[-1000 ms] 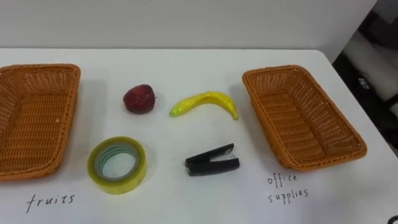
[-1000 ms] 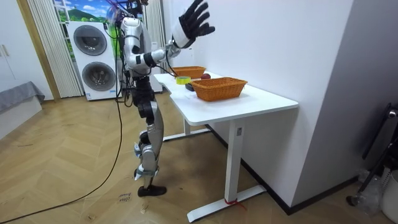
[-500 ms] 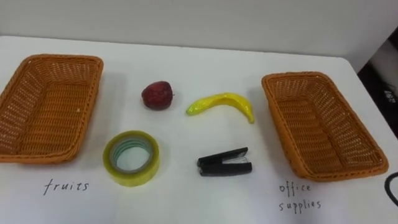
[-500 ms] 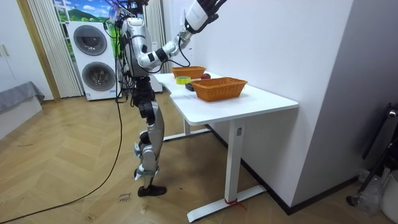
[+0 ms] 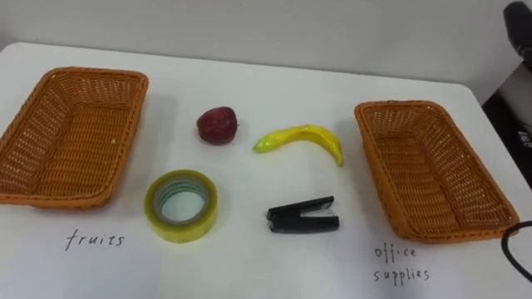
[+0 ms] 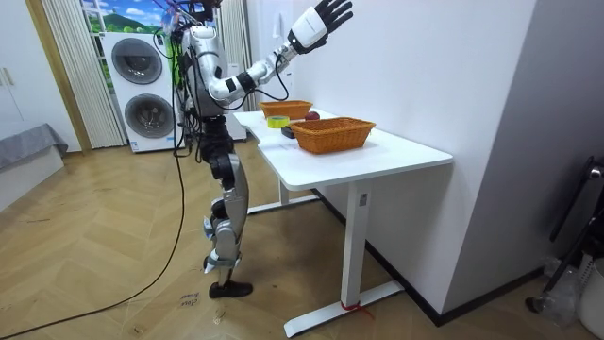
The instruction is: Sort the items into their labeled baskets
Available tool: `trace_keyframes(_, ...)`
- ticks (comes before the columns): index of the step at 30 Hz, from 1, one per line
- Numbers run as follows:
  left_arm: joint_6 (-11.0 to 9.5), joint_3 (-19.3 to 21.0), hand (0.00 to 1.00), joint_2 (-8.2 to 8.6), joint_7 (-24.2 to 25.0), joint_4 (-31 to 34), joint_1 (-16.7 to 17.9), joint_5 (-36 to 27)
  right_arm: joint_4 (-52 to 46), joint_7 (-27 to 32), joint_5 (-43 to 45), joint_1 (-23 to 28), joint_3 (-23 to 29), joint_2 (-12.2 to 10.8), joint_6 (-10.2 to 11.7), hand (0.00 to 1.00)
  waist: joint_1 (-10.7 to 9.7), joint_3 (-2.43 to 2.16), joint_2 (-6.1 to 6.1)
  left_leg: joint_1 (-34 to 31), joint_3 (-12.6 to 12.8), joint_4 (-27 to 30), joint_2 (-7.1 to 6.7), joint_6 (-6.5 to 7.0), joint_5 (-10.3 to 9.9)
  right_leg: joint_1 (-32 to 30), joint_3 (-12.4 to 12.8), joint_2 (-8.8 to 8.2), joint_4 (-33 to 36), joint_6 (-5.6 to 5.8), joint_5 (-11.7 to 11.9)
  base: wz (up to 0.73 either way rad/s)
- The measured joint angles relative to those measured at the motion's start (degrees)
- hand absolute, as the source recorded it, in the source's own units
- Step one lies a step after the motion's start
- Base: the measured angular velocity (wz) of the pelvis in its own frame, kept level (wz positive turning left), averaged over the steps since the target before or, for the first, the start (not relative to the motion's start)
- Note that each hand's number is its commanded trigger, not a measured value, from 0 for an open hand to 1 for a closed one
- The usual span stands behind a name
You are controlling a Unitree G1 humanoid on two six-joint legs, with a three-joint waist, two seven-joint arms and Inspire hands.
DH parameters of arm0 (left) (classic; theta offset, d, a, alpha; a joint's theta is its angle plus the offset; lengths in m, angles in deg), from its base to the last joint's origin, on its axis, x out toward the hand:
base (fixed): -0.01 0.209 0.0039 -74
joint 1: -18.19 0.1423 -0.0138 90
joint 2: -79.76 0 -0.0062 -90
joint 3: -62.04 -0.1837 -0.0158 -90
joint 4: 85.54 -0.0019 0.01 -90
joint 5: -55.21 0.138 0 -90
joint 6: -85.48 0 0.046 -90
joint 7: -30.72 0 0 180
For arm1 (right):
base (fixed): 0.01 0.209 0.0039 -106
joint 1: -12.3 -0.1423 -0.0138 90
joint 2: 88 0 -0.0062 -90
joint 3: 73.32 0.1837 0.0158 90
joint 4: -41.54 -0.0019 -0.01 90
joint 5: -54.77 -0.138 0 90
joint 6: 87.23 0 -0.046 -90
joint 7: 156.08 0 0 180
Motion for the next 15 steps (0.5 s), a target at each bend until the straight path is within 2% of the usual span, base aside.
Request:
trace_keyframes(5, -0.03, 0.05, 0.00, -0.13, 0.95, -0.01, -0.42, 0.12, 0.09, -6.42, 0.40, -0.22, -3.60, 0.48, -0.01, 0.00, 0.26, -0.07, -0.18, 0.00, -0.16, 0.08, -0.01, -0.01, 0.01, 0.11, -0.07, -0.01, -0.02, 0.00, 0.00, 0.00)
trace_keyframes(10, 0.00, 0.09, 0.00, -0.39, 1.42, 0.00, -0.37, 0.13, 0.54, -11.72, 1.04, -0.23, -4.72, 1.35, -0.26, 0.00, 0.52, 0.19, -0.75, -0.04, -0.33, 0.16, -0.02, -0.01, 0.01, 0.23, -0.14, -0.01, -0.17, 0.00, 0.00, 0.00)
trace_keyframes(12, 0.01, 0.08, 0.00, -0.52, 1.68, 0.01, -0.52, 0.06, 0.78, -13.76, 2.18, -0.22, -5.70, 1.55, -0.99, 0.00, 0.41, 0.04, -1.16, -0.37, -0.45, 0.38, -0.02, -0.01, 0.01, 0.18, -0.20, -0.02, -0.19, 0.00, 0.00, 0.04)
trace_keyframes(15, 0.01, 0.08, 0.00, -0.58, 1.73, 0.08, -0.83, -0.01, 1.17, -17.66, 3.11, -0.22, -6.95, 1.90, -2.37, 0.00, 0.90, 0.06, -1.34, -0.60, -0.47, 0.41, -0.01, -0.01, 0.01, -0.06, -0.12, -0.01, -0.19, -0.04, 0.02, 0.00)
